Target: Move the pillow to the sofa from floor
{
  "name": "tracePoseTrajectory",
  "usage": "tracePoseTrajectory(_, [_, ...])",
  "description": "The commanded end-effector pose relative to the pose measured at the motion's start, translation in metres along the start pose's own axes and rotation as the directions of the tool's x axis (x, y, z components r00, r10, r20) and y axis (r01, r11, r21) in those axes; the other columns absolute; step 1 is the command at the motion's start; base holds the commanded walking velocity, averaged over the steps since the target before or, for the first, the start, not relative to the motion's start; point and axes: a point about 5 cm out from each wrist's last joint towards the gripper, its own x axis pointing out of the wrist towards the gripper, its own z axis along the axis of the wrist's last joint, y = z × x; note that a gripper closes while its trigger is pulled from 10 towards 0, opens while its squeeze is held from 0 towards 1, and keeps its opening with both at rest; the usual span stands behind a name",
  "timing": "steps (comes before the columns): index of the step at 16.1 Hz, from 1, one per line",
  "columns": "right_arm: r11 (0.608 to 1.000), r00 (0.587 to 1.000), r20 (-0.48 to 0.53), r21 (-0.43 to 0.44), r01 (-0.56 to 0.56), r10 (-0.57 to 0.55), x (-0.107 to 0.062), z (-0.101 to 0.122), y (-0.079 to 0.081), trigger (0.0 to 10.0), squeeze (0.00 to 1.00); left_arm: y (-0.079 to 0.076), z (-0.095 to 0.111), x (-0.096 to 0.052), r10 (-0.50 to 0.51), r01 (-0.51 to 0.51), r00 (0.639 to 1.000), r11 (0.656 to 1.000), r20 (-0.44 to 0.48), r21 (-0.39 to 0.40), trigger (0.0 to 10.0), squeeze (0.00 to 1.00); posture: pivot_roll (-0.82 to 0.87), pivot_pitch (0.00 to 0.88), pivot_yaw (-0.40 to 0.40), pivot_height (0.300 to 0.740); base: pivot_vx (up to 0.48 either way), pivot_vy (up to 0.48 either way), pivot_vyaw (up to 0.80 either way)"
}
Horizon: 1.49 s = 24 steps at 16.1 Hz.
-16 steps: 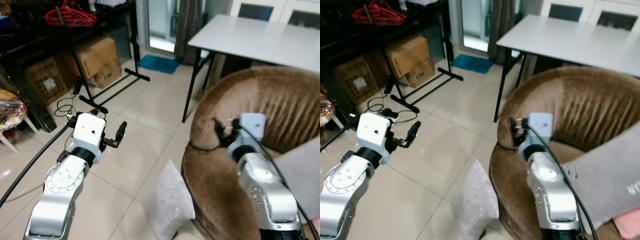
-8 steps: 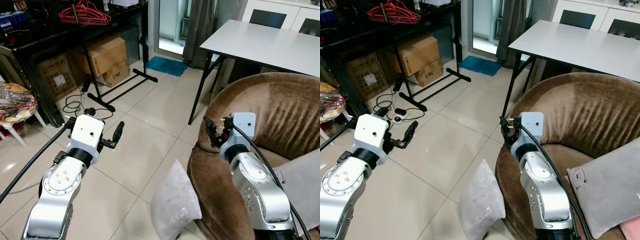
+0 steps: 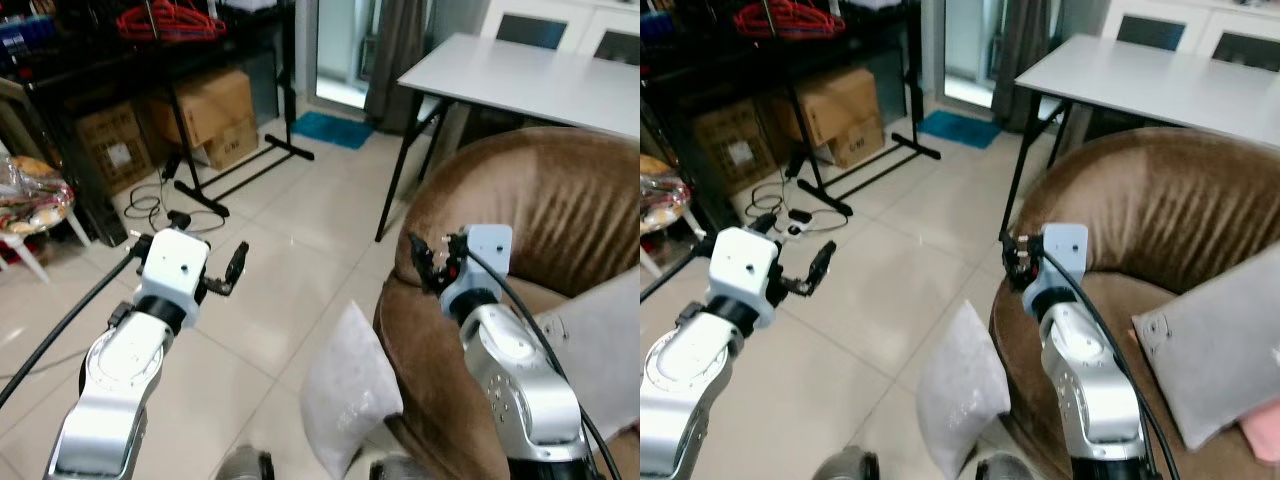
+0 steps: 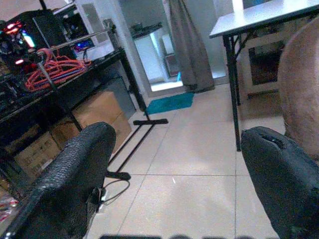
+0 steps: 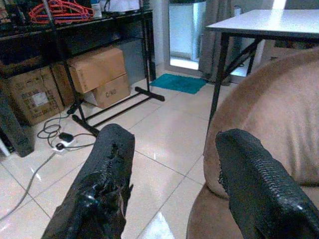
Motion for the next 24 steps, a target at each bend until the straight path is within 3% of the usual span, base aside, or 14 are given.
tracePoseTrajectory(1, [1.000, 1.000, -0.004, 0.000, 0.005, -0.005, -0.0002, -0.0013, -0.0019, 10.0, 0.00, 0.0009, -0.0012, 0.0005, 0.006, -0.006, 1.000, 1.000, -0.003, 0.000, 10.0, 0.00, -0.13, 0.000, 0.009, 0.625, 0.000, 0.000, 0.00])
tracePoseTrajectory(9, [1.000, 1.000, 0.000, -0.010, -0.012, 0.012, -0.0004, -0.0011, 0.0001, 10.0, 0.00, 0.0011, -0.0016, -0.0015, 0.003, -0.003, 1.000, 1.000, 0.003, -0.012, 10.0, 0.00, -0.12, 0.000, 0.003, 0.610, 0.000, 0.000, 0.00])
tracePoseTrajectory(24, [1.000, 1.000, -0.001, -0.017, -0.004, 0.004, 0.0025, 0.0000, -0.0016, 10.0, 0.00, 0.0020, -0.0023, 0.0010, -0.002, 0.002, 1.000, 1.000, -0.002, -0.020, 10.0, 0.00, -0.13, 0.000, -0.003, 0.610, 0.276, 0.000, 0.00])
